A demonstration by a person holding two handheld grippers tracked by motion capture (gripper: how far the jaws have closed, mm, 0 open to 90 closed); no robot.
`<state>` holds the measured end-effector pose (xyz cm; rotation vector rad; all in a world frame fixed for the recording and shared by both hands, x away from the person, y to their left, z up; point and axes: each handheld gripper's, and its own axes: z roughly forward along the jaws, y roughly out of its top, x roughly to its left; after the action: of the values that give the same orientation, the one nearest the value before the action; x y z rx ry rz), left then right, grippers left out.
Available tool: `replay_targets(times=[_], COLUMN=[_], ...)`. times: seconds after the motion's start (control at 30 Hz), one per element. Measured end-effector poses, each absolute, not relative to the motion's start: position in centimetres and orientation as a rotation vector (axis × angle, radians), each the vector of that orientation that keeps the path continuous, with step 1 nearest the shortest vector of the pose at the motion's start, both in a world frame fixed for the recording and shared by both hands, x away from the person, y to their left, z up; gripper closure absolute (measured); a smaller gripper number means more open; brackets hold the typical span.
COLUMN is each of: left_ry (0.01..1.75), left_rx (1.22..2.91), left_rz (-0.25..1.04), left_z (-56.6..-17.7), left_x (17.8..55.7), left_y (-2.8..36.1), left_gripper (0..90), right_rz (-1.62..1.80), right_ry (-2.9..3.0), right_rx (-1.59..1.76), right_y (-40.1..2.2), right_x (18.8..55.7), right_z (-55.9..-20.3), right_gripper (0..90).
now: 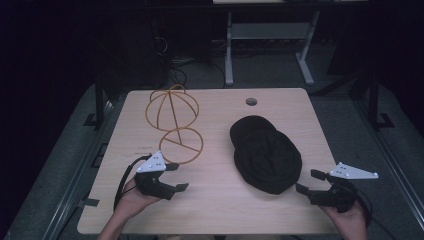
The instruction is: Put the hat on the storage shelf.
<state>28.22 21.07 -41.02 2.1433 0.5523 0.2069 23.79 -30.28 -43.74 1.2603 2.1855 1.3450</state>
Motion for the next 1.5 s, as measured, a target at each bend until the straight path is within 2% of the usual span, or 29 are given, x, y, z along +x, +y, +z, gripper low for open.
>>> replay_targets(times=[0.37, 0.6, 0.87, 1.1, 1.23, 1.5], left_ry=[0.381, 0.306, 0.213, 0.135, 0.106, 0.035], left_rx=[2.187, 2.207, 2.262, 2.293, 2.320, 2.359], left_rz=[0.185, 0.164, 0.079, 0.012, 0.013, -0.018], left_z=[-38.5, -38.3, -38.7, -40.0, -40.3, -40.9], left_x=[29.3, 30.4, 31.7, 32.3, 32.4, 33.0], left_y=[14.9, 11.4, 7.1, 3.8, 2.7, 0.4], left_gripper=[23.6, 23.9, 24.2, 30.6, 31.2, 38.2], right_rz=[1.372, 1.371, 1.383, 1.377, 1.380, 1.392], right_ry=[2.172, 2.171, 2.164, 2.167, 2.164, 2.156], right_rx=[1.262, 1.258, 1.257, 1.240, 1.237, 1.246], right_y=[-30.8, -30.8, -31.1, -31.1, -31.1, -31.2], right_x=[23.8, 23.8, 23.8, 23.8, 23.8, 23.9], right_z=[-43.6, -43.4, -43.4, -43.3, -43.3, -43.2], right_gripper=[16.3, 16.2, 16.1, 16.1, 16.1, 16.1])
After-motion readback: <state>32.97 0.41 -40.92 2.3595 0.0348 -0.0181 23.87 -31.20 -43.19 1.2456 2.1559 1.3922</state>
